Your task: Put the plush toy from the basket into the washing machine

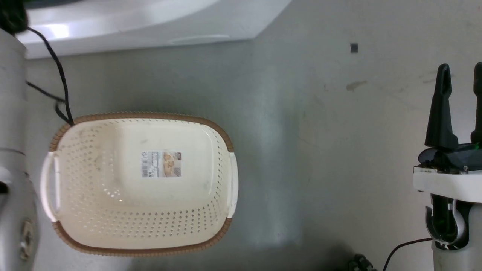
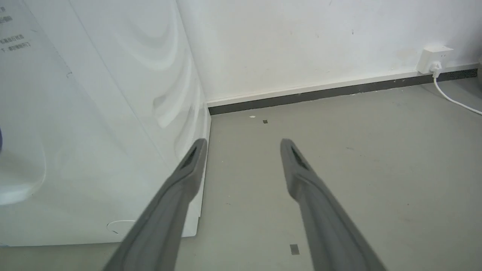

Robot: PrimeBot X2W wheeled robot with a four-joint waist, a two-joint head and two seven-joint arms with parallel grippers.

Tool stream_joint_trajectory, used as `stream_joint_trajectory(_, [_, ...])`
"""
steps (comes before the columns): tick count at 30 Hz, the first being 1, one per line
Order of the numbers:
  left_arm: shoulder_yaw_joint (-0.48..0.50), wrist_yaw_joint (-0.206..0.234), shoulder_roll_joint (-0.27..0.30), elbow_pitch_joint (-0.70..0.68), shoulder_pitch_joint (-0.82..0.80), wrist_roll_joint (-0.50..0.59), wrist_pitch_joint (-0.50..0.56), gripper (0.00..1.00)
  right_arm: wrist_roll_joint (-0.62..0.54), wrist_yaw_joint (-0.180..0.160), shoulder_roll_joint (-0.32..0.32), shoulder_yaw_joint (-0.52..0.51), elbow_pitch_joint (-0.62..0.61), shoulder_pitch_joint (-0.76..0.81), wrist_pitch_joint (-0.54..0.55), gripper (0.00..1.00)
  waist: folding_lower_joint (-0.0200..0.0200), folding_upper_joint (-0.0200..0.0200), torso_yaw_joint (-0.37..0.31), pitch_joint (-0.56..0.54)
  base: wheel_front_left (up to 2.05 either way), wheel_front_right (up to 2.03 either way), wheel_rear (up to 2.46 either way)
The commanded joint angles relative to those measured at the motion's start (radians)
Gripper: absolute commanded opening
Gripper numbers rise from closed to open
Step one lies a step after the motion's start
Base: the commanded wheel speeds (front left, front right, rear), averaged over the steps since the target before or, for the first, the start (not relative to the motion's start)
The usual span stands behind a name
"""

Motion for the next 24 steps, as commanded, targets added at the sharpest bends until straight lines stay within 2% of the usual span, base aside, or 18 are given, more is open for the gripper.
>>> stream_joint_trajectory(1, [0.003, -0.004, 0.013, 0.007, -0.033, 0.005, -0.005, 0.0, 0.006, -0.001, 0.0, 0.002, -0.006, -0.022, -0.004, 1.0, -0.0002, 0.0, -0.021, 0.041, 0.0, 0.0, 0.0])
stream_joint_trajectory(7, [0.003, -0.001, 0.037, 0.03, -0.084, 0.023, -0.005, 0.0, 0.006, -0.001, 0.0, -0.001, -0.003, -0.032, -0.004, 1.0, -0.0002, 0.0, -0.023, 0.062, 0.0, 0.0, 0.0])
stream_joint_trajectory(8, [0.004, -0.001, 0.037, 0.033, -0.085, 0.024, -0.005, 0.47, 0.005, -0.001, 0.0, -0.003, -0.002, -0.033, -0.004, 1.0, -0.0002, 0.0, -0.022, 0.062, 0.0, 0.0, 0.0])
stream_joint_trajectory(9, [0.002, 0.002, 0.038, 0.031, -0.085, 0.028, -0.005, 1.0, 0.004, -0.001, 0.0, -0.004, -0.001, -0.034, -0.004, 1.0, -0.0002, 0.0, -0.02, 0.06, 0.0, 0.0, 0.0])
stream_joint_trajectory(15, [0.009, 0.004, 0.014, 0.023, -0.035, 0.028, -0.005, 1.0, -0.007, -0.001, 0.0, -0.002, 0.008, -0.028, -0.004, 1.0, -0.0002, 0.0, -0.003, 0.012, 0.0, 0.0, 0.0])
stream_joint_trajectory(24, [0.042, 0.015, -0.035, -0.057, 0.157, 0.024, -0.005, 1.0, -0.035, -0.001, 0.0, 0.009, 0.021, 0.001, -0.004, 1.0, -0.0002, 0.0, 0.028, -0.111, 0.0, 0.0, 0.0])
